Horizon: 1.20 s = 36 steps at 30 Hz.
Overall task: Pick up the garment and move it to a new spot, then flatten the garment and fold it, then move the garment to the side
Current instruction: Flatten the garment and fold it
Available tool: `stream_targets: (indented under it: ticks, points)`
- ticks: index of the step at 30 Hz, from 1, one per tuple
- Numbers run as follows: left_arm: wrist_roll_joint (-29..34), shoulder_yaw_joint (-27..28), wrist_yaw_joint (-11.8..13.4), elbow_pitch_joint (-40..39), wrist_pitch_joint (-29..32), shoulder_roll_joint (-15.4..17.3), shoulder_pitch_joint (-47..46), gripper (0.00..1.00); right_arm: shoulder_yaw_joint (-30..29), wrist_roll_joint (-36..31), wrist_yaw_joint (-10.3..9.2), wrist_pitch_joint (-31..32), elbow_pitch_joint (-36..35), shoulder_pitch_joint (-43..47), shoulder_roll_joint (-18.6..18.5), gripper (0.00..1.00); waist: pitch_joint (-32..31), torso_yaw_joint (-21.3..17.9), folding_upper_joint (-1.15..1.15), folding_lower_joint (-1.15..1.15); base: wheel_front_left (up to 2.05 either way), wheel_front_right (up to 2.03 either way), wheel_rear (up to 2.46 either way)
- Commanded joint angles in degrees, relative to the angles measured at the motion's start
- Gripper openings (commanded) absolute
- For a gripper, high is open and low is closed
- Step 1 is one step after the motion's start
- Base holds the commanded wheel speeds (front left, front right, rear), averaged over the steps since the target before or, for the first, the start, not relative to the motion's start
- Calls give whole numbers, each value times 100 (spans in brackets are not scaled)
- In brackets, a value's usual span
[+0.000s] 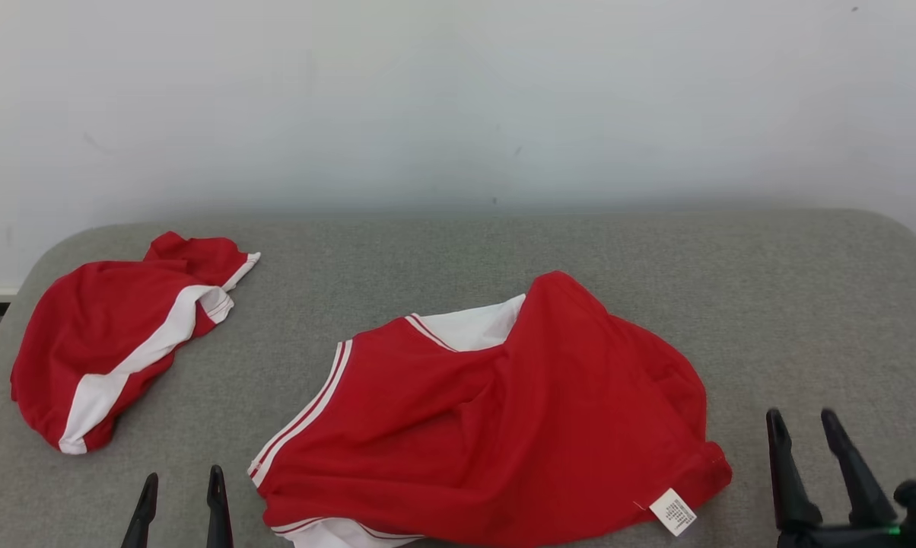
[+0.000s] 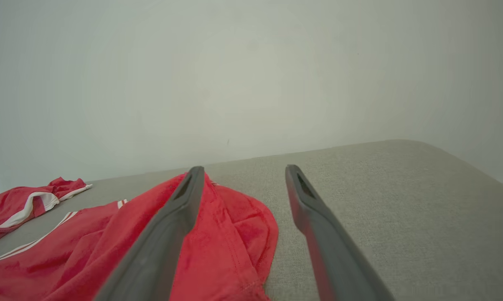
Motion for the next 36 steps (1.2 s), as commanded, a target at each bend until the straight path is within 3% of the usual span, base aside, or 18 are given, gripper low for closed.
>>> stream_targets:
  ticks: [1,6,14,27,36]
  points:
    - [65,25,-7,6,-19,-2,65,100,-41,2,-13,-1,-25,108,49,100,-48,-49,0,1,0,0,0]
    - [99,-9,-13,34,-19,-1,129,100,-142,-93,-13,0,-102,480,296,100,-126,-66,0,1,0,0,0]
    - [278,-98,-63,255,-19,103,259,100,-55,-373,-13,0,-112,625,376,100,-168,-9,0,1,0,0,0]
    - [129,-213,-101,556,-19,169,271,100,-33,-422,-13,-1,85,529,257,100,-170,186,0,1,0,0,0]
    - [-195,-948,-195,1292,162,240,98,100,254,-404,-13,-1,925,121,-122,100,-17,287,0,1,0,0,0]
